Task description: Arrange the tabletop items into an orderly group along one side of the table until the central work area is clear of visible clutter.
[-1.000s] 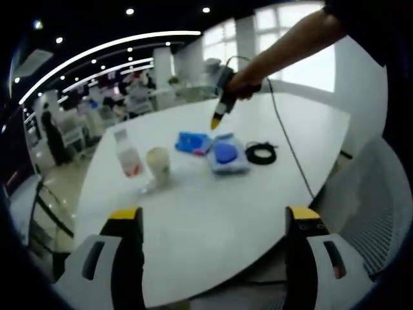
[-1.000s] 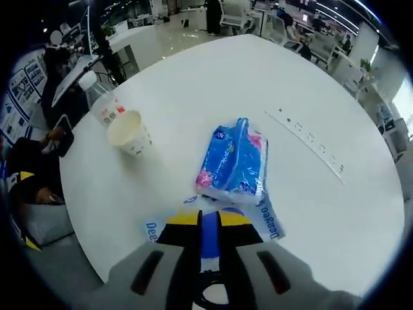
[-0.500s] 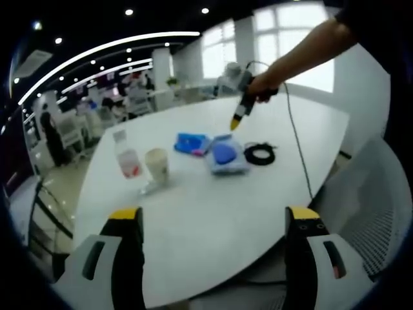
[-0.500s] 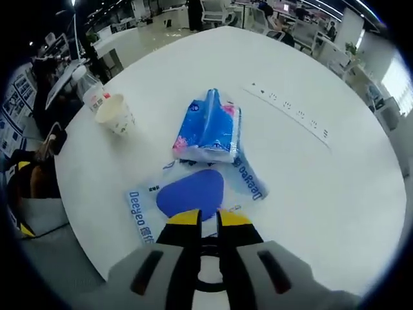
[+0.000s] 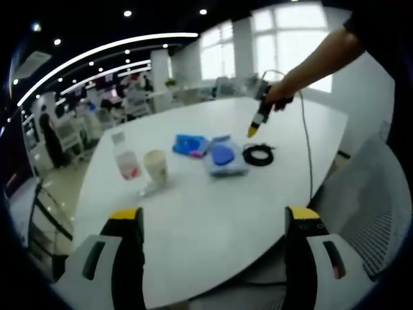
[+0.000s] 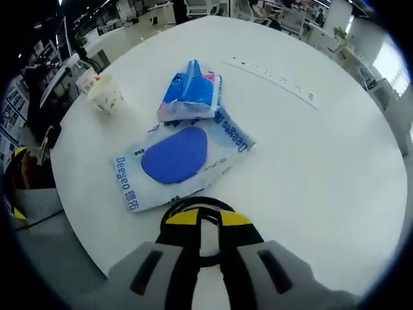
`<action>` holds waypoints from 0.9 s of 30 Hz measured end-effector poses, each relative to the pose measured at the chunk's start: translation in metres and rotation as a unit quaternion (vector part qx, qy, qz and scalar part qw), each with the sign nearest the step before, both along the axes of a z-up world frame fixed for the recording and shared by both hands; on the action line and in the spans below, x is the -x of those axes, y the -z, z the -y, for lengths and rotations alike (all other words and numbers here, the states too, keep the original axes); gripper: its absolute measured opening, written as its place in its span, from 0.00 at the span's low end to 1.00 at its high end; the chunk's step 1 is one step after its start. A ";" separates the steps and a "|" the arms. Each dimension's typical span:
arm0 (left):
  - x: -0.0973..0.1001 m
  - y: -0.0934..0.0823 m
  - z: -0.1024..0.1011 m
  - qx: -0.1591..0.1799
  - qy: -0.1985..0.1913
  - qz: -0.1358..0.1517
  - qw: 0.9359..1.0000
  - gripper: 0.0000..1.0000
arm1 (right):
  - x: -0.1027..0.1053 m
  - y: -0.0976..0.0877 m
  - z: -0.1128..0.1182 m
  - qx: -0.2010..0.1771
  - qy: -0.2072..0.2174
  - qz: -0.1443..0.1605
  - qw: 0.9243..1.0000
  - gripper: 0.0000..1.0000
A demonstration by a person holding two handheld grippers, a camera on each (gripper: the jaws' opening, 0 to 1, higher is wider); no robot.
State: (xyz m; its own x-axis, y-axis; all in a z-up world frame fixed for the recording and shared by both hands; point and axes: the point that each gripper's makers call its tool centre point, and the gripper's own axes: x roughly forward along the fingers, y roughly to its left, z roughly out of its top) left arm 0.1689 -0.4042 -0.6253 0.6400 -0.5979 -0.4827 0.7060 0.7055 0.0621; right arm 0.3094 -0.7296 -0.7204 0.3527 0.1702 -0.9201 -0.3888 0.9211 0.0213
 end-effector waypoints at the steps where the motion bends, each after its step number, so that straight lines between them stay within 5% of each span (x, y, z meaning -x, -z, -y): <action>1: 0.000 0.000 0.000 0.000 0.000 0.000 1.000 0.87 | 0.004 0.003 0.002 0.000 0.004 -0.003 1.000 0.09; 13: 0.001 0.000 0.000 0.000 0.001 0.002 1.000 0.87 | 0.033 0.021 0.021 0.006 0.027 -0.021 0.999 0.10; 27: 0.002 0.000 -0.001 -0.004 0.002 0.000 1.000 0.86 | 0.044 0.035 0.038 0.017 0.056 -0.028 0.998 0.11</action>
State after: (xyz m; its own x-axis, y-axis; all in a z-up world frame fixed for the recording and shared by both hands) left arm 0.1672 -0.4036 -0.6257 0.6377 -0.5964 -0.4875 0.7082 0.7029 0.0665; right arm 0.2658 -0.7679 -0.7558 0.3163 0.1015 -0.9432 -0.2817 0.9595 0.0088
